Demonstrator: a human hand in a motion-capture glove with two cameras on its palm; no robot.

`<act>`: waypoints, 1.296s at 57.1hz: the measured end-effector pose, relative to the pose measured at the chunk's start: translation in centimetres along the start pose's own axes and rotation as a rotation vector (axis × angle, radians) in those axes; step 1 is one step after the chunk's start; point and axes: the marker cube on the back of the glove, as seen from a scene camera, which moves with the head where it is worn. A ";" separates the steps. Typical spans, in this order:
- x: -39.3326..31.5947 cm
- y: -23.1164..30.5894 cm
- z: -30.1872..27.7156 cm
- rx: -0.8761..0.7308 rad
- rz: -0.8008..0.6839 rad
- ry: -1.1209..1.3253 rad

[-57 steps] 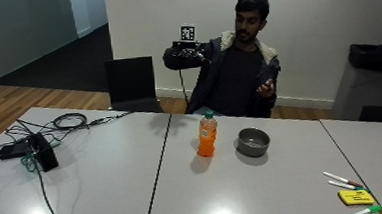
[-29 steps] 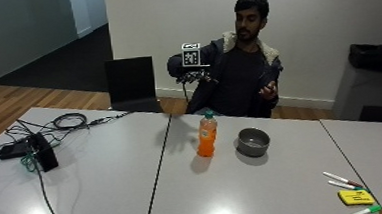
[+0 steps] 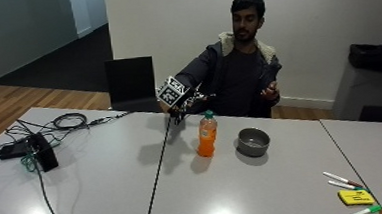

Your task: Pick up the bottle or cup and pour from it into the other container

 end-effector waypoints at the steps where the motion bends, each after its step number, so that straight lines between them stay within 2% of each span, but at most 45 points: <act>1: 0.1 -0.1 0.2 -0.029 0.028 -0.059; 6: 0.8 -1.6 1.4 -0.119 0.081 -0.278; 18: 2.4 -5.4 3.7 -0.080 0.022 -0.549; 30: 3.4 -8.2 5.5 -0.085 0.006 -0.574; 49: 3.4 -9.3 8.6 -0.203 -0.045 -0.532; 60: 3.1 -10.0 8.8 -0.199 -0.041 -0.560; 74: 2.3 -8.2 8.3 -0.091 -0.088 -0.587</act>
